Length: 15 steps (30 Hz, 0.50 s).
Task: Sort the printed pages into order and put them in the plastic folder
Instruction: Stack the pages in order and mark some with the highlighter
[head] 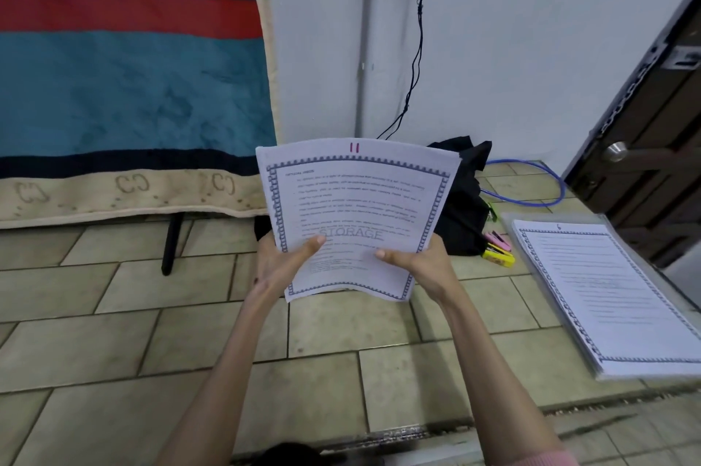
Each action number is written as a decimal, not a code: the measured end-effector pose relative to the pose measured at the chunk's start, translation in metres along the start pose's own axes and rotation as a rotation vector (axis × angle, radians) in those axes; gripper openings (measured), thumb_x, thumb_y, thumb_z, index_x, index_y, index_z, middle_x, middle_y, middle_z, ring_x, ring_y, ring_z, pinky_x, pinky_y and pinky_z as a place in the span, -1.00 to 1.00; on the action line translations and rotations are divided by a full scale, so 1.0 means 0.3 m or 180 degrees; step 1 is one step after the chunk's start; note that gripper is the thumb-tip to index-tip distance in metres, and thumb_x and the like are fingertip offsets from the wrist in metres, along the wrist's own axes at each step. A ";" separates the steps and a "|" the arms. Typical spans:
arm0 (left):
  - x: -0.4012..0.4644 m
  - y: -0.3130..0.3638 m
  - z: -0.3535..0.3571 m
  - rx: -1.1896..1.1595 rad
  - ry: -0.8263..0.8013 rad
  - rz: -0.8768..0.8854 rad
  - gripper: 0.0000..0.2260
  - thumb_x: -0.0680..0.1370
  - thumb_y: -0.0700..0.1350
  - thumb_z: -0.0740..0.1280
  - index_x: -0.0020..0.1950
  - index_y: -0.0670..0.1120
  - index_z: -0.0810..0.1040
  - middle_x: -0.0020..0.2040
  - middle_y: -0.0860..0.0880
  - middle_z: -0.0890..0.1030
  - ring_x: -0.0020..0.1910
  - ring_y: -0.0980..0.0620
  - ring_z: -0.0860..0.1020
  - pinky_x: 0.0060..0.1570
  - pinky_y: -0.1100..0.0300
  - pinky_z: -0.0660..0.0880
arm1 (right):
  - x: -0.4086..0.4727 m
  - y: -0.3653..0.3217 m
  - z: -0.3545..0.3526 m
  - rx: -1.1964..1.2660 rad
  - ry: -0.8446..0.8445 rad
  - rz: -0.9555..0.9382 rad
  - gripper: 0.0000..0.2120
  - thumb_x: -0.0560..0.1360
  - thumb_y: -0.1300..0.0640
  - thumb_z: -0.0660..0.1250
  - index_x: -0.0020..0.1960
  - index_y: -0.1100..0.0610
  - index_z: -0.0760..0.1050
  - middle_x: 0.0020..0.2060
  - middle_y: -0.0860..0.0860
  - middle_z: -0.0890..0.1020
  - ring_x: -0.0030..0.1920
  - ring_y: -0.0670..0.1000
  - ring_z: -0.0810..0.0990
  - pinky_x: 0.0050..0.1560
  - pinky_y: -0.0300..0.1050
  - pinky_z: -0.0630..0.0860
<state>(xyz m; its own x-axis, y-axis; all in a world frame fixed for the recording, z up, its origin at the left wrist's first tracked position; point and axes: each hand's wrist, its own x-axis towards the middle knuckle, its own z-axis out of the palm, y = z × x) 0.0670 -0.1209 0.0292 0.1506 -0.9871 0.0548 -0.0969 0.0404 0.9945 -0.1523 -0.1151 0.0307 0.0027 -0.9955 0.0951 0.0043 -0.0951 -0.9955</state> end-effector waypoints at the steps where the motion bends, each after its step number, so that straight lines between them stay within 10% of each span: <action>1: -0.003 -0.004 0.001 -0.0048 -0.0035 -0.0040 -0.77 0.41 -0.21 0.48 0.04 -0.09 0.57 -0.17 0.16 0.59 -0.31 0.39 0.58 -0.35 0.51 0.48 | -0.001 -0.001 0.008 0.0051 -0.0042 -0.0002 -0.58 0.27 0.35 0.54 0.03 0.01 0.59 0.01 -0.09 0.68 0.03 -0.10 0.66 -0.02 -0.26 0.57; 15: -0.020 -0.047 0.011 -0.0164 0.0028 -0.0320 -0.80 0.37 -0.24 0.51 -0.13 -0.03 0.55 -0.25 0.14 0.58 -0.30 0.31 0.55 -0.38 0.52 0.46 | -0.009 0.030 0.022 -0.0078 0.0041 0.0192 -0.72 0.31 0.31 0.53 -0.04 0.07 0.60 -0.11 -0.11 0.68 -0.16 -0.25 0.66 -0.20 -0.39 0.54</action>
<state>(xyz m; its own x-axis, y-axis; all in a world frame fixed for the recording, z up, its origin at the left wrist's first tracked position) 0.0642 -0.1162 0.0144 0.1656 -0.9852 -0.0450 -0.0302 -0.0507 0.9983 -0.1456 -0.1132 0.0216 -0.0106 -0.9993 0.0350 -0.0200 -0.0348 -0.9992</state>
